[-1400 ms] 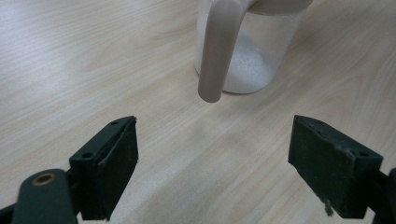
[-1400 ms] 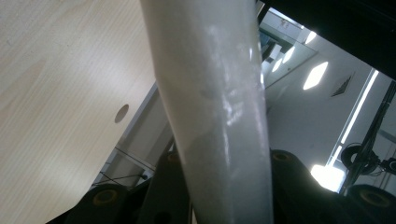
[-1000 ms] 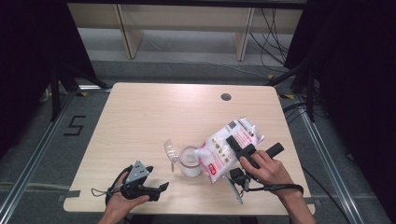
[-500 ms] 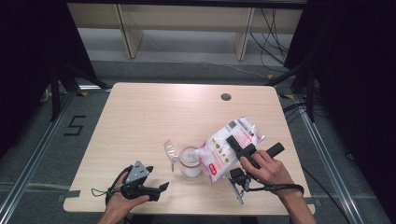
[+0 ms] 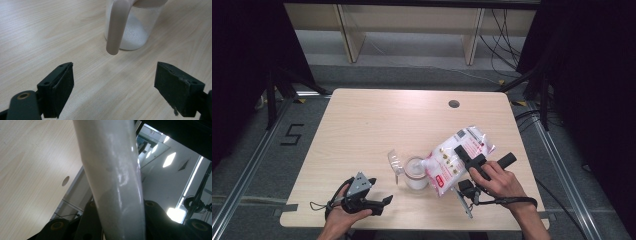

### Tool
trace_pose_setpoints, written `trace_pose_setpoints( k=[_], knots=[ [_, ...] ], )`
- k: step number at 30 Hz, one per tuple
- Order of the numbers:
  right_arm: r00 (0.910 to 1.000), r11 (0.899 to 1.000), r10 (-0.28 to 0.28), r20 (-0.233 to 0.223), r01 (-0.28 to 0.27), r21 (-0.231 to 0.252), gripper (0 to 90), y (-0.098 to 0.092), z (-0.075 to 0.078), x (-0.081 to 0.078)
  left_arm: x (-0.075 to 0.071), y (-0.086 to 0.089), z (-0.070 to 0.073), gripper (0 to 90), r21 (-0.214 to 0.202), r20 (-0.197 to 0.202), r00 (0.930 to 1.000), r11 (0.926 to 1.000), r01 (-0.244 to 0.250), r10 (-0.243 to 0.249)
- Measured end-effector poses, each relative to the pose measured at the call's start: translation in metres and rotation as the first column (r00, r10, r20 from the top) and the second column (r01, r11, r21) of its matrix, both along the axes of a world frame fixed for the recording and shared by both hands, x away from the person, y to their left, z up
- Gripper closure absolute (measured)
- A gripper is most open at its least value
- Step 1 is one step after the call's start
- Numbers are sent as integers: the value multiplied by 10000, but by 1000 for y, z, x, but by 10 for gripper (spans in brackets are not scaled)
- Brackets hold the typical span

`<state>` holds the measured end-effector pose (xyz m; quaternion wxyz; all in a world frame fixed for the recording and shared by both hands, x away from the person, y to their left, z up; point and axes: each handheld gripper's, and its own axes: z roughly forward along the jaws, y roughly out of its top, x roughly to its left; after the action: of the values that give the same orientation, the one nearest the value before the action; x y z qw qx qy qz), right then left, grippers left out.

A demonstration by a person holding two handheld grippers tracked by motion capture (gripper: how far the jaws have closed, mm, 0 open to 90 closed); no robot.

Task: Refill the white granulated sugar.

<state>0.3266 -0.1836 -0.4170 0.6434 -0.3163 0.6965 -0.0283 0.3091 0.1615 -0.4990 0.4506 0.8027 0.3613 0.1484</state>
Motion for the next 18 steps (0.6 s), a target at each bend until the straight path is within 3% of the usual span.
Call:
trace_pose_setpoints(
  k=[4,8,9,10,13,16,18],
  knots=[
    [10000,10000,-8,-7,8,-10,794,0,0,0,0,1,1,155,184,-30,10000,9998,-24,24],
    [10000,10000,-18,-36,18,-12,794,0,-1,0,0,1,1,155,162,-25,10000,9999,-24,25],
    [10000,10000,-18,-36,18,-12,794,0,-1,0,0,-1,0,155,-77,9,10000,10000,-37,37],
    [10000,10000,-5,-43,5,23,794,0,-1,0,0,1,0,155,100,-3,10000,9999,60,-60],
    [10000,10000,-16,-41,16,35,794,-1,-1,0,0,1,0,155,113,12,10000,9999,66,-67],
    [10000,10000,63,13,-63,-78,794,0,0,1,0,0,0,155,-71,15,10000,10000,-32,32],
    [9999,9999,104,-1,-104,-132,794,0,0,1,0,1,0,155,118,6,10000,9999,76,-76]
  ],
)
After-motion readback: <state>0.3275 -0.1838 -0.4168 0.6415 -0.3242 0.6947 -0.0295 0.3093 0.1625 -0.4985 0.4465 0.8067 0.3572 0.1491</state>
